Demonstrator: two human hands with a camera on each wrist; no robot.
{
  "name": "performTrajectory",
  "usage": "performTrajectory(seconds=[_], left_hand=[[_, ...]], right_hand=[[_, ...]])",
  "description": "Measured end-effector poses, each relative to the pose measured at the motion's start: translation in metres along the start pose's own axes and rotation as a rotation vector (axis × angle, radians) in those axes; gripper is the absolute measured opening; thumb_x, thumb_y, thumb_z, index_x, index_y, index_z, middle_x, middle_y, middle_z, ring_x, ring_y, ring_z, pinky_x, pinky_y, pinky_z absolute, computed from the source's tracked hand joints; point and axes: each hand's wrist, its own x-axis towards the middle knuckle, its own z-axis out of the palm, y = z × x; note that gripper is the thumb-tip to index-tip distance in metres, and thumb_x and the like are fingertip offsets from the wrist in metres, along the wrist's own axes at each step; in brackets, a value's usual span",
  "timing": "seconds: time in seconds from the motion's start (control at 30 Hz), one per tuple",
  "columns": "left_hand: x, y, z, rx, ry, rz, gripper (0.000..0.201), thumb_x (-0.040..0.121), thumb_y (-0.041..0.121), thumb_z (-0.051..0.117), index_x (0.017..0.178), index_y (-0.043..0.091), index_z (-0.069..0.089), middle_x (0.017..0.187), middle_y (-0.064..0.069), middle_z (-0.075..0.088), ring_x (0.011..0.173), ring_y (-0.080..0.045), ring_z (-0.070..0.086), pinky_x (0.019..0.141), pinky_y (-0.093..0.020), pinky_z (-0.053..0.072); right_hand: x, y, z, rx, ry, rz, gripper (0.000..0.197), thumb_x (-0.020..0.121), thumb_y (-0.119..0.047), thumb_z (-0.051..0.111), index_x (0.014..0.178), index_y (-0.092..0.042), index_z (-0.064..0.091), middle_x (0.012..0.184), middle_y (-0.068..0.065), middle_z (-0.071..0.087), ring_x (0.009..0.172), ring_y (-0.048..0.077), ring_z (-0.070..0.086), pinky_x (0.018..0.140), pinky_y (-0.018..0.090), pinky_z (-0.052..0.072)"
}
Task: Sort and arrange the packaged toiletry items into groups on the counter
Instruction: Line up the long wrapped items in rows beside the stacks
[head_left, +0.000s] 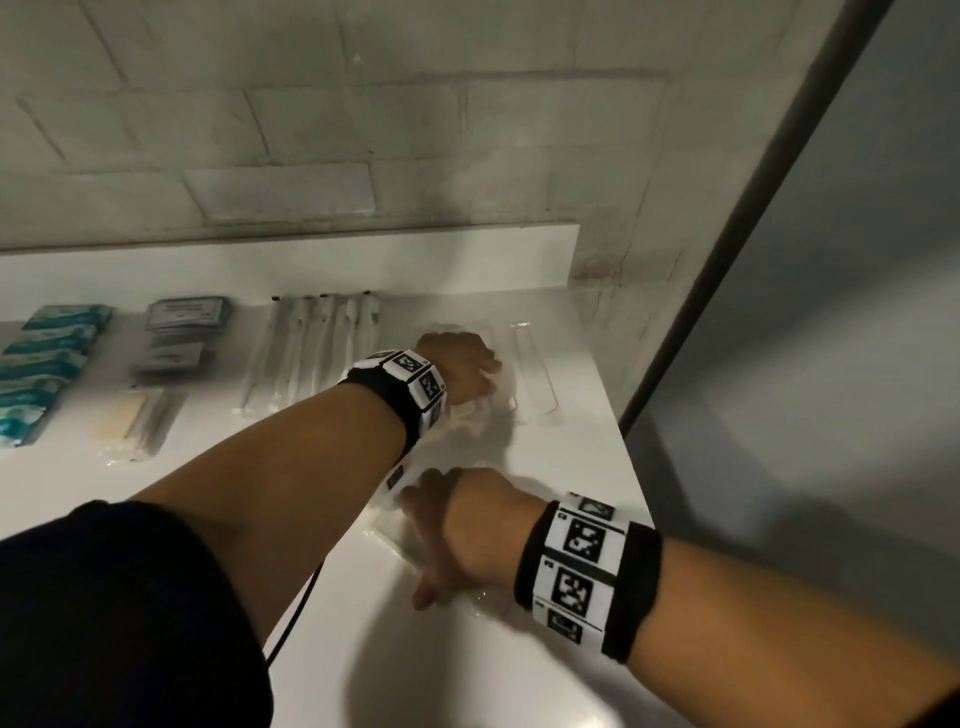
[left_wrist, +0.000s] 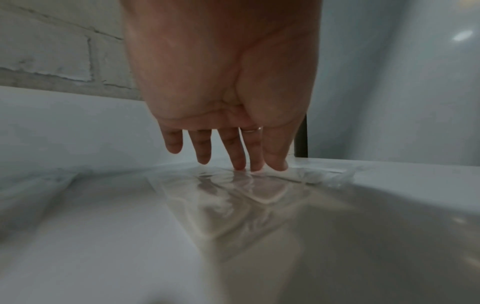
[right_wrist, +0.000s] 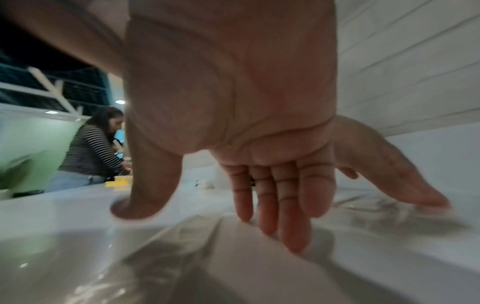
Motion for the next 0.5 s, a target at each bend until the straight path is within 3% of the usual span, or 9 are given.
performTrajectory(seconds=[0.07, 0.2, 0.27, 0.37, 0.43, 0.5], left_hand=[[-0.001, 0.0, -0.002, 0.0, -0.019, 0.009, 0.048, 0.092, 0.046, 0.051, 0.139, 0.037, 0.047, 0.153, 0.015, 0.034, 0.141, -0.012, 0.031, 0.118, -0.03, 0.021], [0.0, -0.001, 0.002, -0.042, -0.005, 0.002, 0.045, 0.092, 0.041, 0.053, 0.137, 0.035, 0.049, 0.151, 0.015, 0.038, 0.139, -0.011, 0.035, 0.116, -0.029, 0.024], [0.001, -0.002, 0.002, -0.063, -0.012, -0.015, 0.044, 0.092, 0.037, 0.053, 0.136, 0.036, 0.05, 0.15, 0.016, 0.038, 0.139, -0.009, 0.036, 0.116, -0.027, 0.025], [0.0, -0.001, -0.005, -0.009, -0.082, 0.015, 0.044, 0.098, 0.032, 0.044, 0.141, 0.036, 0.043, 0.155, 0.015, 0.03, 0.144, -0.011, 0.027, 0.119, -0.033, 0.02], [0.002, -0.003, -0.008, 0.008, -0.105, 0.058, 0.043, 0.1, 0.027, 0.038, 0.143, 0.035, 0.042, 0.156, 0.012, 0.029, 0.144, -0.012, 0.025, 0.119, -0.035, 0.02], [0.004, -0.008, -0.007, -0.035, -0.102, 0.074, 0.042, 0.101, 0.023, 0.04, 0.141, 0.034, 0.045, 0.154, 0.011, 0.032, 0.144, -0.012, 0.026, 0.119, -0.033, 0.019]], right_hand=[[0.002, 0.003, 0.002, -0.034, 0.04, -0.02, 0.073, 0.078, -0.046, 0.071, 0.135, -0.013, 0.041, 0.123, 0.012, 0.054, 0.104, 0.031, 0.061, 0.08, 0.039, 0.051], [-0.006, 0.034, -0.003, -0.07, 0.118, -0.081, 0.034, 0.092, -0.024, 0.048, 0.123, -0.011, 0.053, 0.112, 0.012, 0.06, 0.094, 0.032, 0.062, 0.07, 0.037, 0.049], [-0.013, 0.045, -0.006, -0.113, 0.124, -0.069, 0.032, 0.091, -0.023, 0.047, 0.12, -0.013, 0.056, 0.106, 0.011, 0.061, 0.089, 0.031, 0.062, 0.064, 0.034, 0.046], [-0.024, 0.06, -0.013, -0.099, 0.079, -0.013, 0.032, 0.092, -0.021, 0.049, 0.122, -0.019, 0.058, 0.109, 0.005, 0.062, 0.093, 0.026, 0.062, 0.072, 0.035, 0.05], [-0.03, 0.079, -0.019, -0.013, 0.049, 0.077, 0.032, 0.09, -0.013, 0.05, 0.118, -0.02, 0.063, 0.11, 0.003, 0.065, 0.093, 0.023, 0.06, 0.075, 0.033, 0.049], [-0.035, 0.108, -0.028, 0.127, 0.023, 0.21, 0.032, 0.086, -0.006, 0.052, 0.113, -0.017, 0.066, 0.108, 0.004, 0.066, 0.092, 0.022, 0.059, 0.07, 0.028, 0.043]])
